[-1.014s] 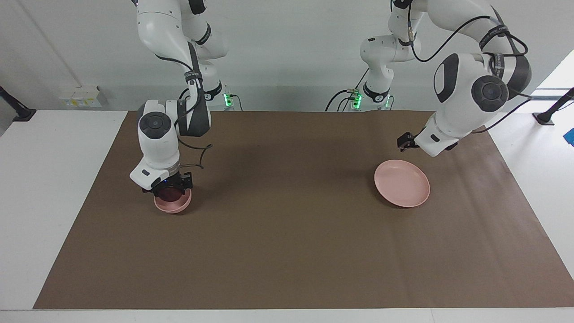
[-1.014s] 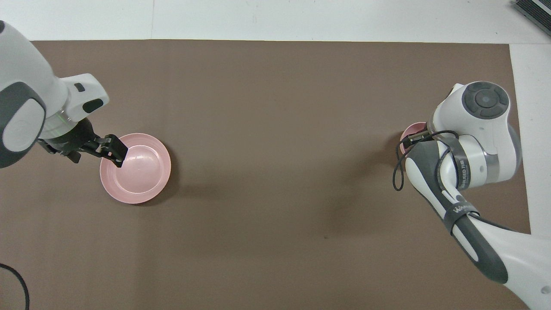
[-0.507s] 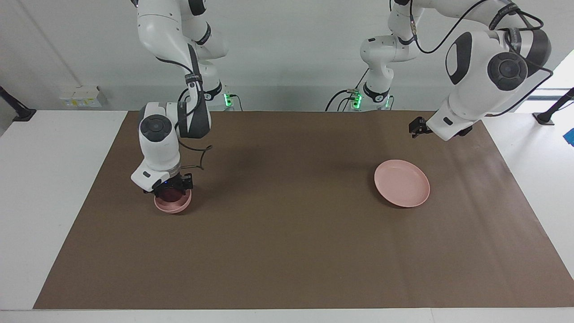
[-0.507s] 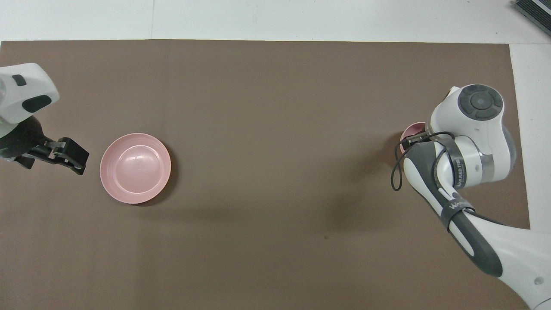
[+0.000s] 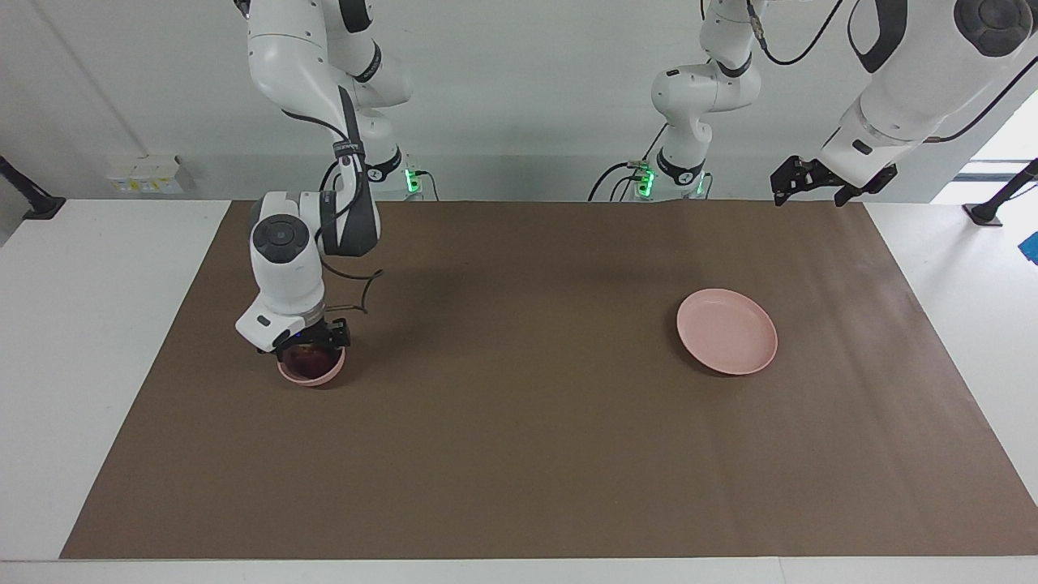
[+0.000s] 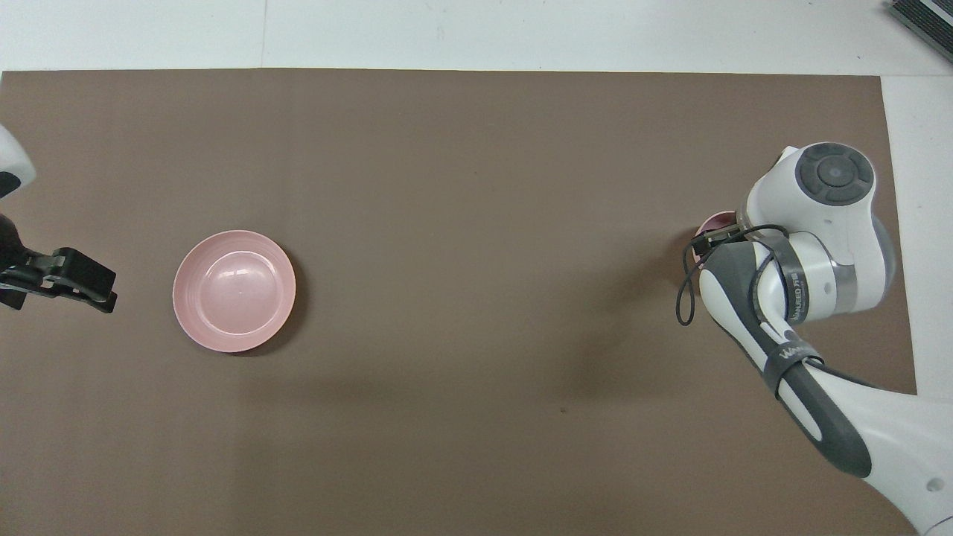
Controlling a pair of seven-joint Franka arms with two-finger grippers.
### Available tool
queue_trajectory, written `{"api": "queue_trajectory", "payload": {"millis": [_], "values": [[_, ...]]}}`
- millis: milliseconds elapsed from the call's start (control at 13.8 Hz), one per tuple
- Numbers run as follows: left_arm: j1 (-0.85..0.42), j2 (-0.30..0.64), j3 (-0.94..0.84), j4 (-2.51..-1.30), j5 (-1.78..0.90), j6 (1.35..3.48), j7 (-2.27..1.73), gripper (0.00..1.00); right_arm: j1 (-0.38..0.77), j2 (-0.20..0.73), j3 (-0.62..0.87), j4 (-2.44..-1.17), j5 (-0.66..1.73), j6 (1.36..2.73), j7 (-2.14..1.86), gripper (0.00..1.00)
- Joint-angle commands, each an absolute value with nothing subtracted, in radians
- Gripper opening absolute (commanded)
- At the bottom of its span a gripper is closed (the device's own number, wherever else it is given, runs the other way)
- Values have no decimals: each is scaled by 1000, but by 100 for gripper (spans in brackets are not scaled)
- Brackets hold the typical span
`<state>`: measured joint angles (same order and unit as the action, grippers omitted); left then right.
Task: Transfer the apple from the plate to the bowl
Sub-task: 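Lower the apple into the bowl while the left gripper withdraws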
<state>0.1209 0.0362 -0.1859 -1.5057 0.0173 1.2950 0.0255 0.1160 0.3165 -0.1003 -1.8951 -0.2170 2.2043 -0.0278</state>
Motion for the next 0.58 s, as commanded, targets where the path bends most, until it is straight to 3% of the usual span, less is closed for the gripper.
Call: {"api": "queue_trajectory", "payload": {"millis": [0, 290, 507], "values": [[141, -60, -187, -1605, -9, 1376, 46, 100, 107, 261, -89, -1878, -157, 2177, -11, 100], [132, -61, -189, -1574, -18, 1341, 40, 100, 107, 146, -91, -1807, -51, 2036, -6, 100], [117, -60, -189, -1568, -15, 1327, 41, 100, 107, 54, -94, -1723, -14, 1835, -6, 100]]}}
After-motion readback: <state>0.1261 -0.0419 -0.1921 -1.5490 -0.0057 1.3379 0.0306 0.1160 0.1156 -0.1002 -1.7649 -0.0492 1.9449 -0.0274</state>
